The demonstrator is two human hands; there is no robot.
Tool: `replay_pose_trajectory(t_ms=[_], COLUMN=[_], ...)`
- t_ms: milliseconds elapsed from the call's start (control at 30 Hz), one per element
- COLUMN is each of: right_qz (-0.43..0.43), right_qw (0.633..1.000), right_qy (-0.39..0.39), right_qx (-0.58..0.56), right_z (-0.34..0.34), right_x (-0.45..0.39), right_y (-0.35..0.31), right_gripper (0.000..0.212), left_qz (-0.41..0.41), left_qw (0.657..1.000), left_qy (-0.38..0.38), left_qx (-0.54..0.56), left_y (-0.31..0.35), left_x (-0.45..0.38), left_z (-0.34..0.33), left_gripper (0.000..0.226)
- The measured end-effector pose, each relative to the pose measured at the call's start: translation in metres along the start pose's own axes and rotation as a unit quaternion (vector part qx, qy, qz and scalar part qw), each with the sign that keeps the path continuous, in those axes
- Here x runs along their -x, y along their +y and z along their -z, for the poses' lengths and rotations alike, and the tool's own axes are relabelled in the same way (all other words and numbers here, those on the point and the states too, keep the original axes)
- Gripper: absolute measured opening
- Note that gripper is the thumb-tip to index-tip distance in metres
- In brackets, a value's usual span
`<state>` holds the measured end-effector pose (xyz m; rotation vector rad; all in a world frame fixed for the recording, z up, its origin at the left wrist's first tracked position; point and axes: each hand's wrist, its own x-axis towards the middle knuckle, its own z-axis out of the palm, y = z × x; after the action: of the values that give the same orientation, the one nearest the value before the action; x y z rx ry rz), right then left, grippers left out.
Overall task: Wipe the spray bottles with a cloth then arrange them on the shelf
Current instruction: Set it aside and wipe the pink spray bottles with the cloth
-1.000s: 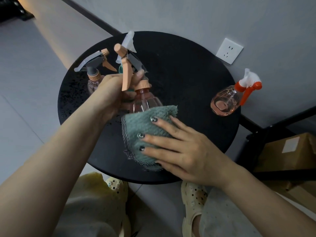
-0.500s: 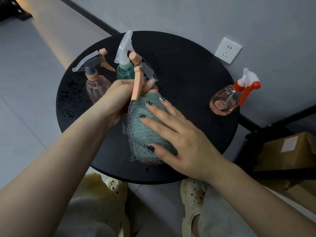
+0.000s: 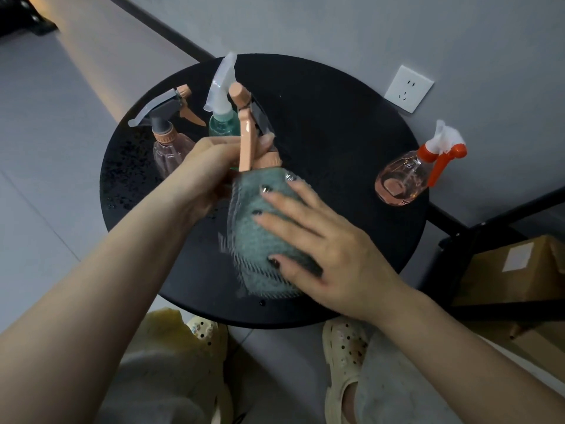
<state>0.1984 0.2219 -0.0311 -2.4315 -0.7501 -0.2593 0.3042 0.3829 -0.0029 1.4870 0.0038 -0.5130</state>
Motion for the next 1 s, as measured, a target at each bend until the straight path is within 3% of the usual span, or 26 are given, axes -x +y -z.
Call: replay_pose_trajectory(t_ms=[100,200,333,467,533,633,733,800,900,1000], right_qz=[-0.102,-0.100,0.039,0.164,0.151,0.040,-0.092,-0.121,-0.096,0.024], right_qw=[0.988,0.988,0.999,0.979,0.982,0.999,0.984,0.972,0.982,0.999], right_qy=[0.014,0.009,-0.001,-0.028,-0.019,0.005,0.028,0.038,0.022,0.010], right_qx=[-0.112,-0.114,0.012,0.122,0.113,0.001,-0.149,-0.200,-0.160,-0.028], right_z=[-0.001,-0.005,-0.007,-0.007,-0.006,-0.005,-0.001,-0.001,-0.001,-0.002], right_x=[-0.006,-0.004,0.005,0.014,0.014,0.008,0.000,-0.003,-0.001,0.007], right_y=[-0.001,-0.001,0.000,0.005,0.006,0.003,0.002,0.001,0.000,0.000], right_gripper=[0.050,0.052,0.043,0.035,0.034,0.040,0.049,0.050,0.052,0.048], left_qz=[-0.001,0.008,0.004,0.004,0.006,0.012,0.015,0.015,0.014,0.022], left_qw=[1.000,1.000,0.999,0.999,1.000,0.999,0.999,0.999,0.999,0.999], left_qy=[-0.012,-0.003,0.028,0.034,0.029,0.018,-0.004,-0.008,-0.005,-0.014], left_qx=[0.009,0.019,0.020,0.013,0.011,0.030,0.035,0.048,0.045,0.043], left_y=[-0.005,-0.006,-0.001,0.004,0.004,-0.001,-0.003,-0.003,-0.001,0.003], left_x=[-0.002,-0.004,-0.003,-0.002,-0.002,-0.007,-0.003,-0.002,-0.002,-0.003], left_z=[0.001,0.004,0.006,0.006,0.004,0.003,0.002,0.001,0.002,0.009], left_gripper=[0.021,0.020,0.027,0.046,0.045,0.032,0.027,0.027,0.027,0.023])
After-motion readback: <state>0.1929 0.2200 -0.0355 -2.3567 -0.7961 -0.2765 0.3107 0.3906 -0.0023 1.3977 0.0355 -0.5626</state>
